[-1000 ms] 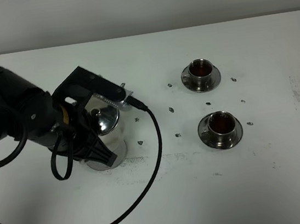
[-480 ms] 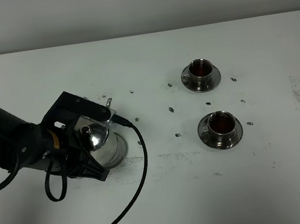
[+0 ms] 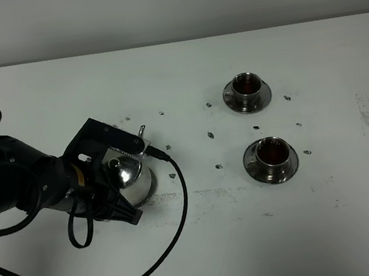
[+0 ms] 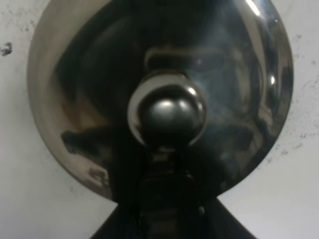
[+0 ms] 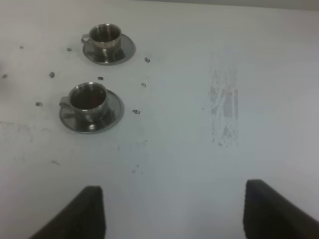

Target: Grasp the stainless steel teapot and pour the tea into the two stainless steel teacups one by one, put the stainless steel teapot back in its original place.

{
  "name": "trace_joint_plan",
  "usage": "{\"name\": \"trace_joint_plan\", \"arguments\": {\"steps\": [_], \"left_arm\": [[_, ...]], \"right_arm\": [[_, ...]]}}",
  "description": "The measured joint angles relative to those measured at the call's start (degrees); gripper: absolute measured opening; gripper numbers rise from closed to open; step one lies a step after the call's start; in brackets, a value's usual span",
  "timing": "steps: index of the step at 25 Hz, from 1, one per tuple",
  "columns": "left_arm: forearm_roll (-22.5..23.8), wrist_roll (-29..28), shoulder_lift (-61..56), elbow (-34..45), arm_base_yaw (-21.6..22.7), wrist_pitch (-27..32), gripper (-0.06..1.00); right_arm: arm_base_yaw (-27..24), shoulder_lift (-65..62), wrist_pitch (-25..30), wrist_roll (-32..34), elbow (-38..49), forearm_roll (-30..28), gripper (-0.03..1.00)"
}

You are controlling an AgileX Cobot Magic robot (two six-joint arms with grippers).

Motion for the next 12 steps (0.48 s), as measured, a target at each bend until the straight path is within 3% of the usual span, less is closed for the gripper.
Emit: {"name": "trace_joint_plan", "arguments": {"steps": [12], "left_arm": [[0.0, 0.1, 0.6, 0.0, 0.0, -1.8, 0.2]], "right_arm": [[0.0, 0.0, 0.0, -0.1, 0.0, 0.0, 0.59]]}}
